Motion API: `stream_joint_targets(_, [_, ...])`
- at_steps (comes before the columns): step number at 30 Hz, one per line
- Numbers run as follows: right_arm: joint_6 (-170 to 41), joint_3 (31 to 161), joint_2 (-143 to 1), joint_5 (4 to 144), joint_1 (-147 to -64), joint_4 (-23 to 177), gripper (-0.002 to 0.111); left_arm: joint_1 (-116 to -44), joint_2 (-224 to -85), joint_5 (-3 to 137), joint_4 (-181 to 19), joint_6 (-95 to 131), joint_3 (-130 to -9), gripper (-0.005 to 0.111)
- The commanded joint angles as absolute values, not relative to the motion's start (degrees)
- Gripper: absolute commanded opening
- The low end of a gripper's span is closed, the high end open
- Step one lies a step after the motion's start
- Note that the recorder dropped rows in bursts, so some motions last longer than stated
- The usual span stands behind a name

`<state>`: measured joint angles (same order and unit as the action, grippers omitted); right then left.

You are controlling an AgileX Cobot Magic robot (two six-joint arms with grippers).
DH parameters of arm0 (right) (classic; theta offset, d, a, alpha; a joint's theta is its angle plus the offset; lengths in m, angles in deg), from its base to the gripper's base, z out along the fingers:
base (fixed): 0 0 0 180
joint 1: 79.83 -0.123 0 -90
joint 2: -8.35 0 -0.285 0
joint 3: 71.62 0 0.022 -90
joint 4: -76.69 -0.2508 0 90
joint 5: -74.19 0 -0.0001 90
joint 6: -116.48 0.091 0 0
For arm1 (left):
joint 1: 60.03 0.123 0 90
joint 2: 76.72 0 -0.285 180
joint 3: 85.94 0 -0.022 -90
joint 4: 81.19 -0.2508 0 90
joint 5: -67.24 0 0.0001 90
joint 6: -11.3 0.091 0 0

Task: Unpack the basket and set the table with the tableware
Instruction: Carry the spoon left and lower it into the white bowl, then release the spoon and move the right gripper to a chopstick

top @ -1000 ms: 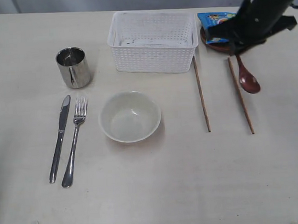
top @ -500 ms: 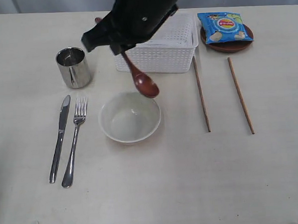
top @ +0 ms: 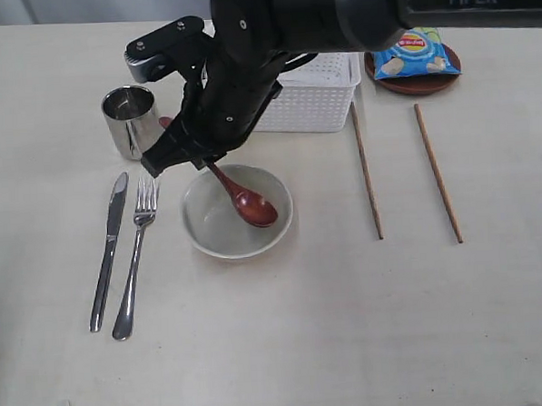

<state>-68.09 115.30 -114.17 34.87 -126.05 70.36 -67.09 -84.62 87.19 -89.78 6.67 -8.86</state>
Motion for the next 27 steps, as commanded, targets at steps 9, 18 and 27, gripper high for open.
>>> stream_joint_targets(9, [-72.51,115.61,-114.49,33.51,-126.08,70.37,0.0,-67.38,-84.51,87.16,-89.98,6.54,-8.73,0.0])
stream_joint_targets(18, [-77.93,115.61,-114.49,30.21,-126.08,67.02,0.042,-67.38,-84.51,87.16,-89.98,6.54,-8.73,0.0])
stream_joint_targets(27, [-81.31,115.61,-112.58,30.2,-126.08,64.81,0.038,-67.38,-84.51,87.16,-89.98,6.54,-8.73,0.0])
